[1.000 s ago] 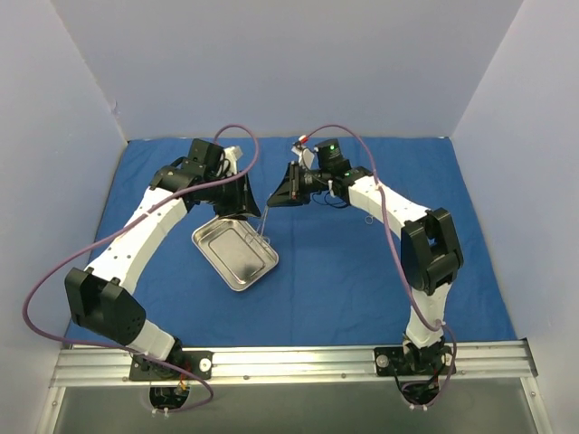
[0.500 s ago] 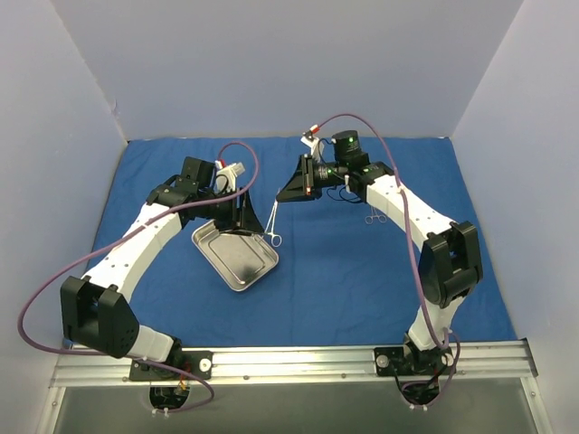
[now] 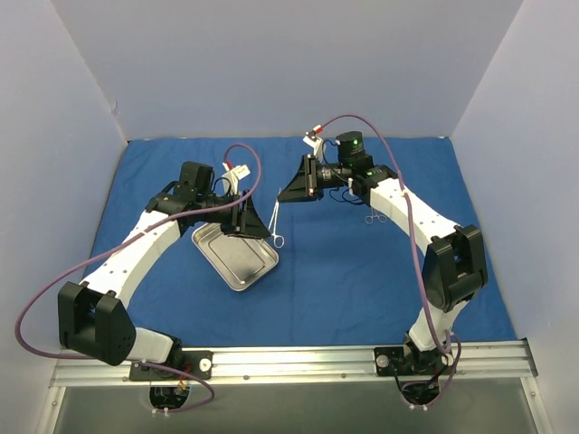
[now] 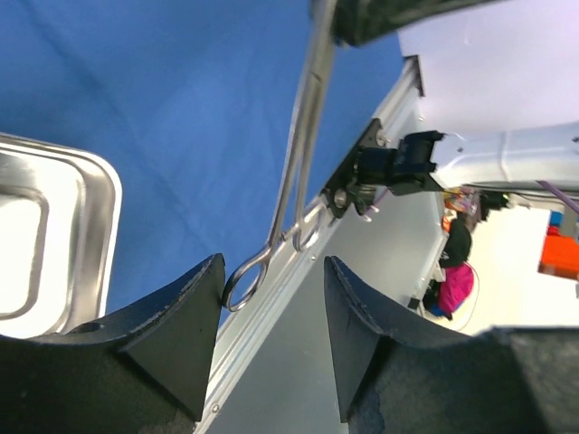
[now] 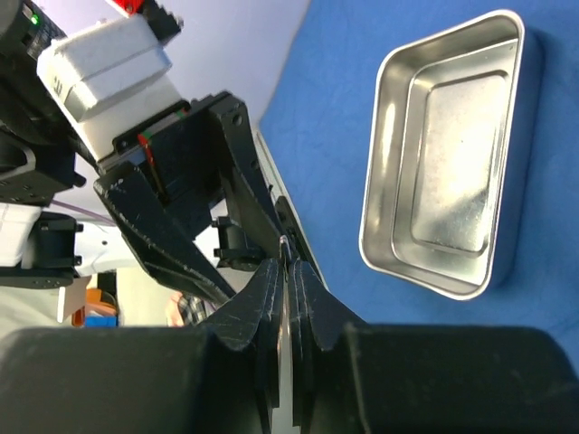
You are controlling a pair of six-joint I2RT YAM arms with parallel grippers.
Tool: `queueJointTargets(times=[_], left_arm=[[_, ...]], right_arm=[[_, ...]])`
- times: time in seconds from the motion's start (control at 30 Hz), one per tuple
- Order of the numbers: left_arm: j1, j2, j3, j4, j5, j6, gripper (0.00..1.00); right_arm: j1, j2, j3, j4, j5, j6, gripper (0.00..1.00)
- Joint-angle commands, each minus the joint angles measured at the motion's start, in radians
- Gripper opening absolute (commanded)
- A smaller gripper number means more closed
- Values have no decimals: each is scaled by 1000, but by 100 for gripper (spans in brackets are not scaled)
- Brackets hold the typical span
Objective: Open and lay out the surgical kit
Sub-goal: Adjust the medical item, then place the medical item in the surgical kit.
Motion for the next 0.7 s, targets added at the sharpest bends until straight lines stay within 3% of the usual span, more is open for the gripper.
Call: queueJointTargets(times=[0.0,0.07,0.17,0.2,0.23,0.3,0.33,0.47,0.67], left_arm=[[-1,-39,-11,82,103,-5,56],[-1,-42,-24,92,122,-12,53],[-1,-41,-22,82,122,-12,29],[1,-41,-18,70,113,-14,6],[1,-35,-10,50,88,-8,2],[-1,-30,31,14,-26,-2,2],[-5,-30,42,10,-68,-11,2],[-13,-38,87,10,-211,-15,2],[-30,-7,117,27,-259,-25,2]], right_arm=[[-9,-50,-18,91,-37,45,0],[-15,-56,-32,134,-34,68,0],[-18,-58,-38,147,-24,85,0],[-18,-56,-36,144,-17,91,0],[-19,-53,-17,118,-7,92,0],[-16,-38,23,38,38,74,26],[-12,-29,58,-105,102,9,34],[27,22,227,-315,257,-72,51],[108,86,347,-491,406,-159,59]])
